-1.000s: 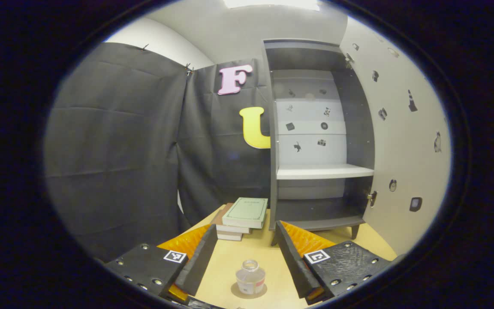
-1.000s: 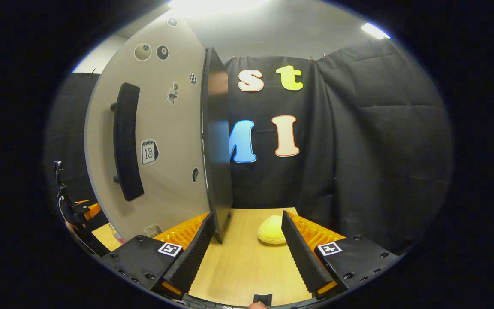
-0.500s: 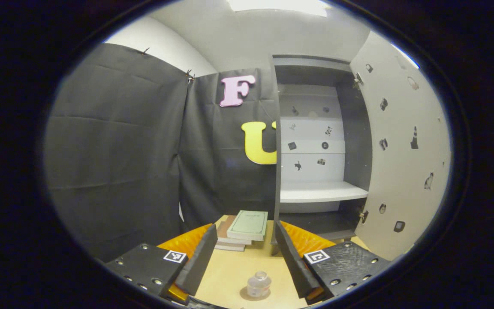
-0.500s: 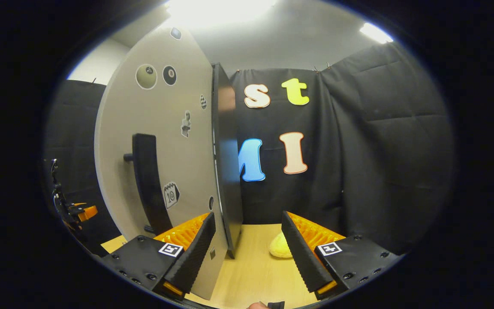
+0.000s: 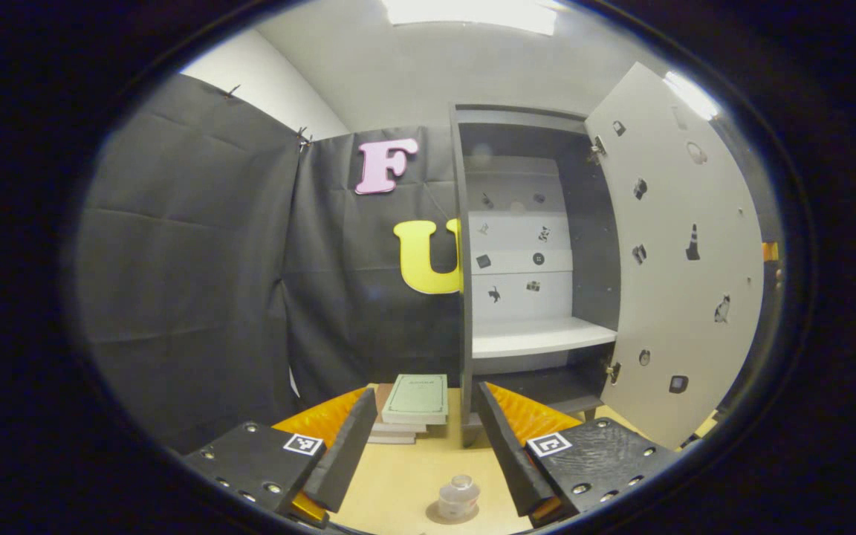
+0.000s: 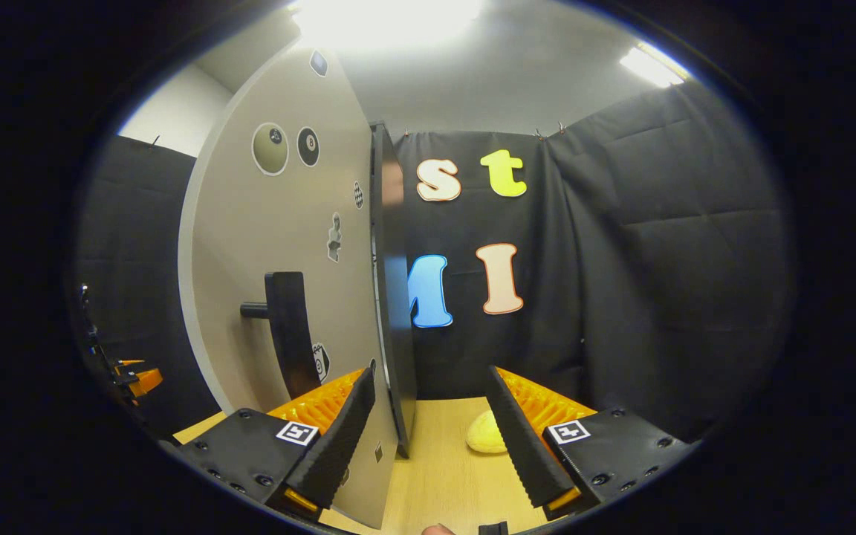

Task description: Open the cabinet door with the right hand, grasp the bottle in the cabinet with the left hand and place it on the coaster, then close the cabinet door with the right hand.

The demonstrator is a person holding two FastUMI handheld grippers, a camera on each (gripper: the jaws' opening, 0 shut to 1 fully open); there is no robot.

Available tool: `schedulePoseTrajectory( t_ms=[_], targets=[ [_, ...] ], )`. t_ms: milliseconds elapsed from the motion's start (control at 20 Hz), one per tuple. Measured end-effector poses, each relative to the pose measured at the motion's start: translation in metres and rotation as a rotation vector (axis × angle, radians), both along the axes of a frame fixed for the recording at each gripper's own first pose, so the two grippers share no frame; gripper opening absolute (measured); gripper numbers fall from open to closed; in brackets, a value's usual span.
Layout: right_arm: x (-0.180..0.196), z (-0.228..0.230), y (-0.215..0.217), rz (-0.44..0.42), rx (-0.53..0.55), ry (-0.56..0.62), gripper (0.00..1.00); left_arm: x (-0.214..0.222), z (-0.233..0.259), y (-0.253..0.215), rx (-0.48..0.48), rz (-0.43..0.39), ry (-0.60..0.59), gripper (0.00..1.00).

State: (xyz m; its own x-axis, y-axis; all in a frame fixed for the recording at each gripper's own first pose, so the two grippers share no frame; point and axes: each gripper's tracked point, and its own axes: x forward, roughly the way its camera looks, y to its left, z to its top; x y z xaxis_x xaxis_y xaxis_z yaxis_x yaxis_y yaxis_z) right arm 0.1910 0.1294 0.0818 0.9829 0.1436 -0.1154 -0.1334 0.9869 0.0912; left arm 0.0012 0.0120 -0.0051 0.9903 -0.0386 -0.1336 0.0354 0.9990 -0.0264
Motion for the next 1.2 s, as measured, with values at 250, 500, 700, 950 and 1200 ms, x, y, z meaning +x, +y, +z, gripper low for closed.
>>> schedulePoseTrajectory(
  t_ms=[250, 500, 700, 950, 1200],
  targets=[
    [-0.011, 0.000, 0.030, 0.036, 0.012, 0.017, 0.97, 0.008, 0.004, 0.000, 0.011, -0.047, -0.024, 0.82],
    [-0.010, 0.000, 0.063, 0.080, -0.011, 0.023, 0.97, 0.012, 0.005, 0.005, -0.003, -0.077, -0.035, 0.82],
    [-0.007, 0.001, 0.087, 0.097, -0.038, 0.019, 0.97, 0.013, 0.008, 0.027, -0.004, -0.064, -0.036, 0.82],
    [-0.003, 0.004, 0.113, 0.127, -0.049, 0.010, 0.98, 0.019, 0.007, 0.054, 0.000, -0.042, -0.043, 0.82],
    [0.002, 0.002, 0.142, 0.171, -0.011, 0.005, 0.98, 0.012, 0.004, 0.078, 0.038, -0.019, -0.030, 0.82]
  ],
)
